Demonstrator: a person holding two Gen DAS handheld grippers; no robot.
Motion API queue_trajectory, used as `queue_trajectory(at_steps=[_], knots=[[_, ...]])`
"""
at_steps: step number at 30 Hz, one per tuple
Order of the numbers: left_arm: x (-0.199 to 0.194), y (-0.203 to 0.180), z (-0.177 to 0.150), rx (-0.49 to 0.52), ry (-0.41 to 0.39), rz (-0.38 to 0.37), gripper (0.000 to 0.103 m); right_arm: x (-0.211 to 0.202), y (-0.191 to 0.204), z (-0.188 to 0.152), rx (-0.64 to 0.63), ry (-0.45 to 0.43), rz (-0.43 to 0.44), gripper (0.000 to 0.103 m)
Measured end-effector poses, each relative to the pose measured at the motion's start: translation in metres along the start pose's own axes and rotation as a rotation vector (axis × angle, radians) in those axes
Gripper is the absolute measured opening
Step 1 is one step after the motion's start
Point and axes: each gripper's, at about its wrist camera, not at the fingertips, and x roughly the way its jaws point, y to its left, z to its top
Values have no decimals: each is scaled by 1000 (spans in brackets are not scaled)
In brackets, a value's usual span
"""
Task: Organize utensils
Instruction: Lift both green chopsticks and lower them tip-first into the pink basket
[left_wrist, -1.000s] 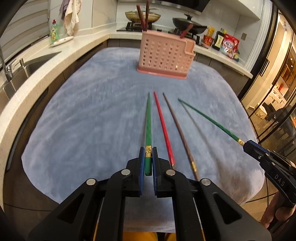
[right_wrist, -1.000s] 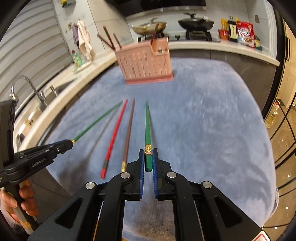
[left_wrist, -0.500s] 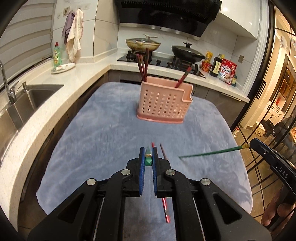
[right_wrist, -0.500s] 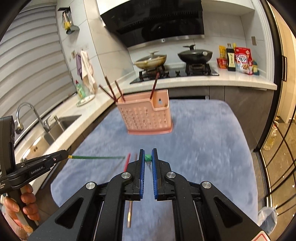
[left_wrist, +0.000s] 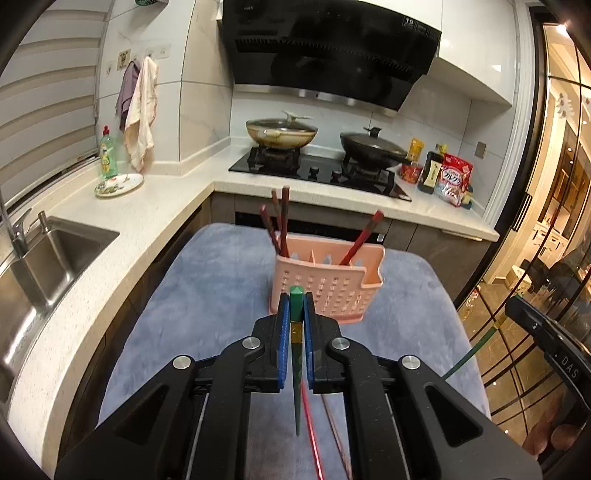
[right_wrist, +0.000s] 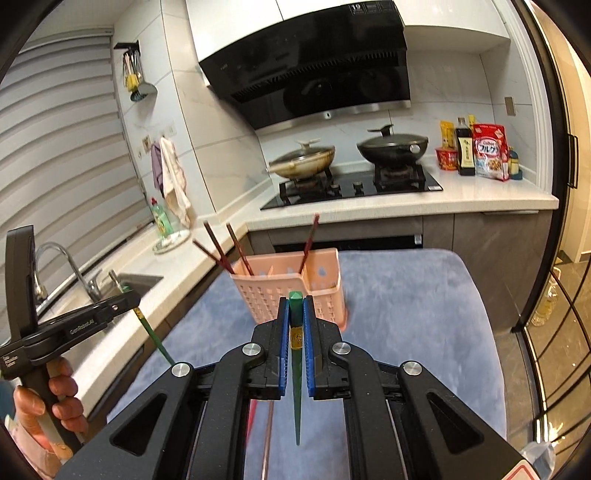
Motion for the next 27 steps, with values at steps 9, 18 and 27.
queue_trajectory(at_steps=[9,18,27], knots=[[-1,-8,71,-13,-128,-27,7,13,4,65,16,-120,41,7],[14,-20,134,0,-238,-18,7,51,7,142,39,-223,50,7],[58,-11,154,6,-246,17,7,107,12,157,28,-203,37,7]])
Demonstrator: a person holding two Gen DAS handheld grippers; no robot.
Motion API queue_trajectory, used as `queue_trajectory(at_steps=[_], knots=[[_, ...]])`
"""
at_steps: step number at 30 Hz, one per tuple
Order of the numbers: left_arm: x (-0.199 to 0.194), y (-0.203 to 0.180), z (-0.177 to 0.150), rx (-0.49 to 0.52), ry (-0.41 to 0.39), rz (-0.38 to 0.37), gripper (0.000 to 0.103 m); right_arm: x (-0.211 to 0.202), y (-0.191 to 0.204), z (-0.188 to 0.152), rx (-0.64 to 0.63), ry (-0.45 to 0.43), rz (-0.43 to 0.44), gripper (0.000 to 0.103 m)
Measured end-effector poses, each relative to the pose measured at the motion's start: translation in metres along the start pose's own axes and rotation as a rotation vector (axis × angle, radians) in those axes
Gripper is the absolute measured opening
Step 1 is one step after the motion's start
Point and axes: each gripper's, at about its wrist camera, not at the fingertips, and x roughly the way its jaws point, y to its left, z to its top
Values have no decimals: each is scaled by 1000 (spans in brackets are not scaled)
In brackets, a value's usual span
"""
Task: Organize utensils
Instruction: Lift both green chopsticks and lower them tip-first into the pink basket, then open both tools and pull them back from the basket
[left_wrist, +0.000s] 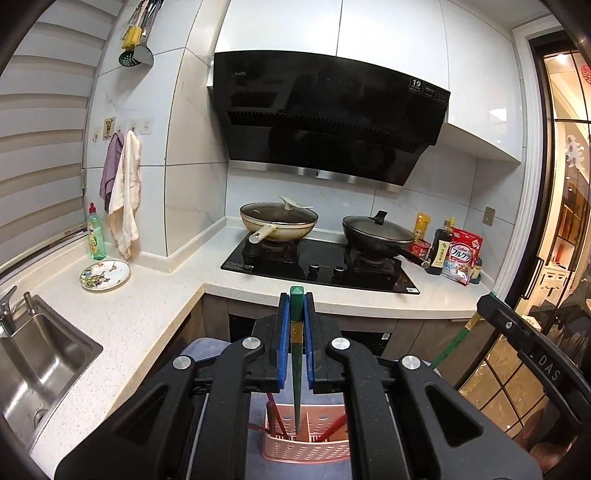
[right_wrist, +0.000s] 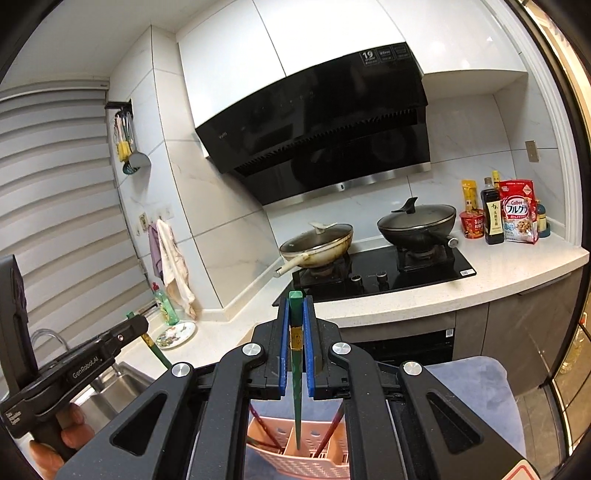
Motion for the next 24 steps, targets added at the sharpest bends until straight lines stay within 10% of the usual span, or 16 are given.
queue_trajectory(at_steps=[24], knots=[[61,12,-71,-24,141,-3,10,58,-32,-96,36,193,-43,16]])
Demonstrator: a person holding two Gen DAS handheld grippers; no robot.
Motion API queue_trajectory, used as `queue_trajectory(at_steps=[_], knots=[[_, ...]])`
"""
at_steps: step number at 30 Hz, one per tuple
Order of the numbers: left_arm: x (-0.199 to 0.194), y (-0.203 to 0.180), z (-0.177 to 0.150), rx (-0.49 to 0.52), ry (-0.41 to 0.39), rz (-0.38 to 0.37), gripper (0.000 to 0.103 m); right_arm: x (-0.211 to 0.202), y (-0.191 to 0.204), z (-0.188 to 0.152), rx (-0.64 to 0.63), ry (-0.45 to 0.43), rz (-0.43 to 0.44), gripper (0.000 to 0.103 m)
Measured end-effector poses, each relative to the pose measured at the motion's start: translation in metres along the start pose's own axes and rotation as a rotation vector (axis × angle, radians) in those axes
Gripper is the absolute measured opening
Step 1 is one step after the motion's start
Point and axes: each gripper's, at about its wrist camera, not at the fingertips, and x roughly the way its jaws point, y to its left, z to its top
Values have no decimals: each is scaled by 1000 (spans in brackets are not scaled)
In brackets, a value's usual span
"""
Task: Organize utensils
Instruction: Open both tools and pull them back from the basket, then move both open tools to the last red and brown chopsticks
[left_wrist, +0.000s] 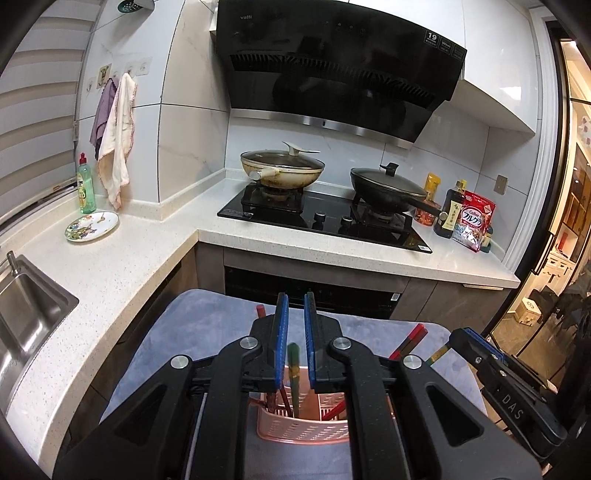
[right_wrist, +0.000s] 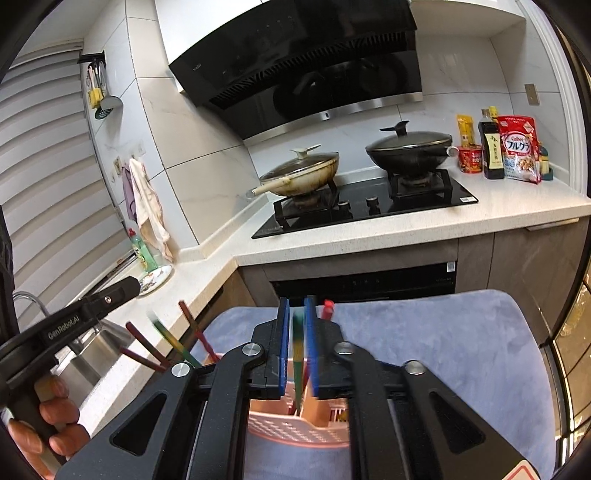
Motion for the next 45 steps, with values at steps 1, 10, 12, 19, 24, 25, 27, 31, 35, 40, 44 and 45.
queue_trajectory(at_steps=[1,10,12,19,24,25,27,31,35,40,44,45], knots=[[-2,0,-2,0,3,4,15,-3,-2,-2,6,2,0,18],[-29,2,-16,-1,4,43,47,-39,-2,-15,-5,6,4,29],[-37,1,-22,12,4,59,52,-49,0,-23,-12,15,10,32],[-64,1,-58,32,46,84,52,-83,8,-61,-44,68,18,32],[-82,6,-88,31,88,91,52,-105,9,-85,-47,101,27,32],[-85,6,-93,28,93,92,52,-111,10,-92,-51,107,24,32],[-92,9,-106,19,110,93,52,-118,12,-102,-54,119,24,32],[-102,15,-130,7,149,107,52,-132,17,-136,-82,164,10,33],[-110,21,-158,-5,198,118,52,-140,23,-172,-112,224,1,33],[-118,24,-188,0,253,126,52,-147,30,-217,-149,306,-3,33],[-120,27,-211,-3,297,133,52,-151,32,-245,-148,361,1,33],[-121,28,-217,-2,307,133,52,-151,31,-250,-147,372,1,33]])
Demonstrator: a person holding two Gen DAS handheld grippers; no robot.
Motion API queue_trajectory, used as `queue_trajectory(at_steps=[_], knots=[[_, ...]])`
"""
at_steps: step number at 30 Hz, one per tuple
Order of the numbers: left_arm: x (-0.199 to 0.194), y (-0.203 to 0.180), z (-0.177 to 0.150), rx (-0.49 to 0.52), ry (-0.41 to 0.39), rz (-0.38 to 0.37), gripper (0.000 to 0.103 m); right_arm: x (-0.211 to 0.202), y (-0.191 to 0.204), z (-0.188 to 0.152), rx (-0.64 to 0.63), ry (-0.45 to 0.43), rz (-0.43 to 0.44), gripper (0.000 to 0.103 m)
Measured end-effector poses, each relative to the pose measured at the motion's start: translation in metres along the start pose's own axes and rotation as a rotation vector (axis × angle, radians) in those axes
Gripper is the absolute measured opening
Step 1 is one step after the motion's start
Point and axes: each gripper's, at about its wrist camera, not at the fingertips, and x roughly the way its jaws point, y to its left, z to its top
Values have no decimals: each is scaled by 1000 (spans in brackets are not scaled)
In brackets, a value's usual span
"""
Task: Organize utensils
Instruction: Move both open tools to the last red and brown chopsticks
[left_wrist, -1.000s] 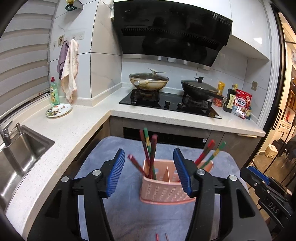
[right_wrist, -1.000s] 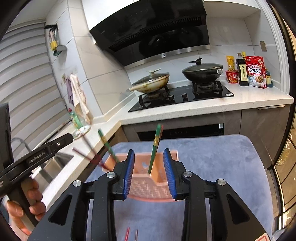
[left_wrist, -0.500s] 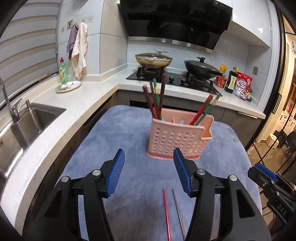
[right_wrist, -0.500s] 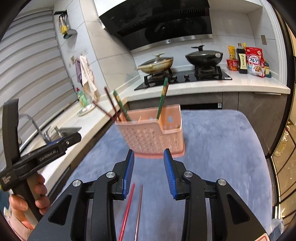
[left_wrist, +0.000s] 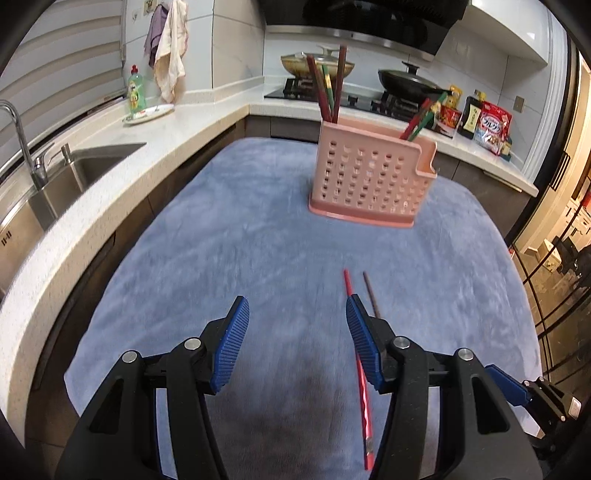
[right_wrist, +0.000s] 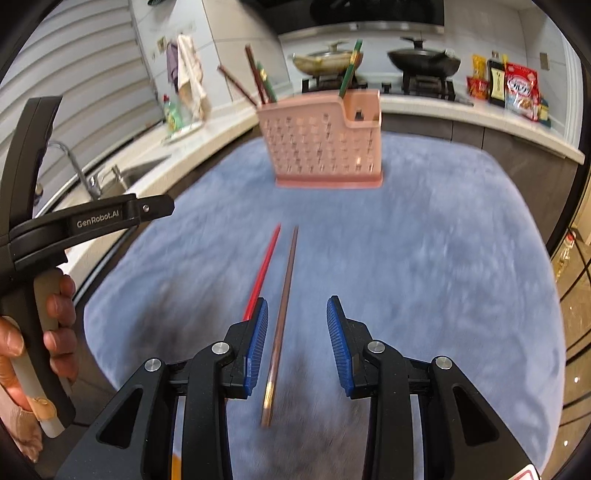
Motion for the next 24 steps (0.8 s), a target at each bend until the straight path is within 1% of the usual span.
queue_trajectory(at_steps=[5,12,22,24], knots=[[5,2,-24,6,48,6,52,6,2,-23,6,45,3,33],[9,1,-45,14,90,11,52,17,11,-47,-6,93,6,33],[13,2,-67,24,138,20,53,29,17,-60,-22,127,3,33],[13,1,-71,28,145,24,55,31,18,-61,-31,129,-4,31]])
